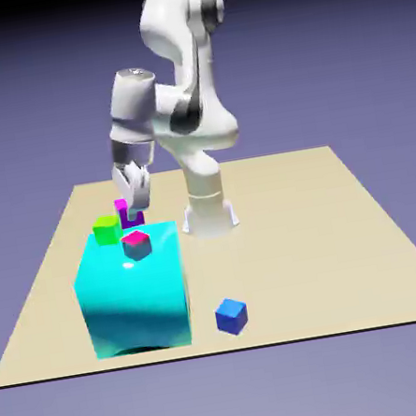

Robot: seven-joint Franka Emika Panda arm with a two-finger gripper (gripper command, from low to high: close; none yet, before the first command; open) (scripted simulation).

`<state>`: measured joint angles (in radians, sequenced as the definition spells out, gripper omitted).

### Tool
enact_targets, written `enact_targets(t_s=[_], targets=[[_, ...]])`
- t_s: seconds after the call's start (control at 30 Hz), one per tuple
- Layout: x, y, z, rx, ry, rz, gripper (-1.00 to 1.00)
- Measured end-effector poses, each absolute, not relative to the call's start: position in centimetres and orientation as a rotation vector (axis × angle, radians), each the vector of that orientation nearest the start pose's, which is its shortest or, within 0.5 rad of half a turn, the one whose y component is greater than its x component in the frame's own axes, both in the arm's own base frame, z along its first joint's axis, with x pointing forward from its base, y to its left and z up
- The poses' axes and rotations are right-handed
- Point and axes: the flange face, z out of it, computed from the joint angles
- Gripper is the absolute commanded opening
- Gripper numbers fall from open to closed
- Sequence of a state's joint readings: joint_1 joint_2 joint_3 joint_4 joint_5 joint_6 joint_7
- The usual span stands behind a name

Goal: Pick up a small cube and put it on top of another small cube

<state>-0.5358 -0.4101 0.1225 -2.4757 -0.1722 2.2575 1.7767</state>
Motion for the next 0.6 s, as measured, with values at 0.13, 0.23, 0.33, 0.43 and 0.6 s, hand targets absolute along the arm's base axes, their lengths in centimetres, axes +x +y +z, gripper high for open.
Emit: enact_targets(t_s=[0.13, 0.23, 0.33, 0.43, 0.6], targets=[[34.9, -20.5, 47.4, -1.505, 2.773, -0.404, -1.0], [34.0, -20.8, 45.9, -1.488, 2.823, -0.395, -1.0], [34.2, -21.7, 41.5, -1.488, 2.826, -0.397, -1.0], [34.2, -22.0, 39.0, -1.489, 2.825, -0.395, 1.0], [34.1, -21.0, 44.7, -1.488, 2.826, -0.396, 1.0]])
